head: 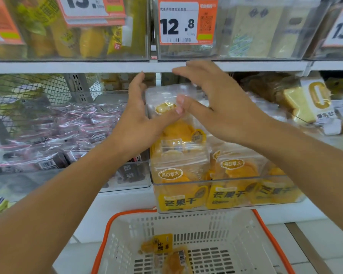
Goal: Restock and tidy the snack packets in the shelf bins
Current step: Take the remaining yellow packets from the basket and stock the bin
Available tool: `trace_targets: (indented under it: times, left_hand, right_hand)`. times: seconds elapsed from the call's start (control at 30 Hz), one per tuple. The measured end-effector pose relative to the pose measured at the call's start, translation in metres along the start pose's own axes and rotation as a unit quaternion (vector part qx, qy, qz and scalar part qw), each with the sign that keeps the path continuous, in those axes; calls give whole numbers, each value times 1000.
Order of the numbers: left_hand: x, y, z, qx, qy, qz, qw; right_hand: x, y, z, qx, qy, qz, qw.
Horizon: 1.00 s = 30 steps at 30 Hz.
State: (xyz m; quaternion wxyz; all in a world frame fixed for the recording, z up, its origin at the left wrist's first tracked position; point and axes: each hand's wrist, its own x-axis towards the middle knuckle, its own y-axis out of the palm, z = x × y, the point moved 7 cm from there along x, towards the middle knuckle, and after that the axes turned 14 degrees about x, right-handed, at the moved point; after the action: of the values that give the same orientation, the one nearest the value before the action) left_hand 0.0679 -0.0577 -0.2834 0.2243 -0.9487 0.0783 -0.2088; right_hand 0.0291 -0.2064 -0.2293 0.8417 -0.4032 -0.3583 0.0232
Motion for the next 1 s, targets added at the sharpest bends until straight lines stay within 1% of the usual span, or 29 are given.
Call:
trace_targets:
  times: [0.03,0.07,0.1,0.13,0.17,0.2,0.23,0.27,0.3,0.33,0.37,0.4,0.43,0.47,0.5,0.53,0.57,0.6,0.63,0.67,0.7,0.73,0.77,0.83,0.87,0.93,0.97,1.0]
  left_hand:
    - [-2,-3,1,-9,-4,-2,1000]
    - [-5,-10,1,-4,-2,-19,1000]
    - [-11,-21,-1,6,14,-58,998]
    - [-20,-36,-7,11,53,-123,991]
    - [-34,-51,-15,9,105,-197,975]
    - [-53,-63,-20,3,155,-254,955]
    - [-72,-66,-19,7,187,-276,943]
    - [-89,-61,-13,29,201,-262,944]
    - [-106,-49,-4,72,200,-220,952]
    - [-124,-32,12,128,190,-164,960]
    - [-142,-12,31,189,182,-99,960]
    - [-159,12,57,255,172,-8,952]
    - [-180,42,92,327,145,110,927]
    - [-196,69,129,407,110,247,873]
    - [-218,91,171,467,44,375,799]
    - [-242,106,211,491,-34,466,735]
    - [-263,117,241,483,-108,510,704]
    - [-278,126,265,449,-184,509,711]
    - [-293,135,287,403,-260,483,732]
    - [-307,145,305,358,-317,450,754]
    - [-320,157,318,330,-348,426,767]
    - [-332,168,328,319,-357,418,772]
    - [-343,179,337,330,-349,431,764]
    - [-356,201,350,363,-312,468,743]
    - [-359,207,357,360,-320,477,735]
    - [-357,214,362,357,-337,487,722]
    - [-355,216,365,365,-334,491,717]
    - [-353,216,366,381,-321,492,714]
  right_hand:
    - [-4,-2,9,-29,-29,-33,999]
    - [-10,-8,21,-36,-67,-84,994]
    - [-20,-16,37,-32,-121,-140,982]
    - [-35,-20,57,-23,-178,-180,967]
    - [-54,-17,74,-13,-233,-194,953]
    - [-75,-6,87,-3,-273,-178,945]
    - [-94,12,94,15,-289,-129,949]
    - [-113,37,94,33,-285,-55,956]
    - [-131,69,89,40,-273,34,960]
    - [-154,108,78,33,-246,144,958]
    - [-178,149,55,13,-194,265,944]
    - [-205,188,23,-12,-107,390,914]
    - [-240,223,-12,-28,0,500,865]
    - [-272,245,-49,-29,115,572,811]
    - [-302,260,-77,-13,223,607,762]
    - [-325,274,-98,10,298,601,741]
    - [-339,284,-109,35,351,564,747]
    - [-352,295,-118,65,402,513,756]
    - [-366,307,-124,96,447,471,755]
    - [-379,318,-125,116,473,446,751]
    - [-390,334,-126,117,474,438,755]
    - [-400,349,-127,103,458,442,764]
    - [-409,362,-128,81,441,448,773]
    - [-425,379,-134,33,429,456,779]
    - [-430,383,-134,-10,421,467,778]
    - [-428,386,-129,-89,378,482,786]
    - [-421,386,-127,-108,348,485,795]
    - [-411,384,-124,-102,325,486,805]
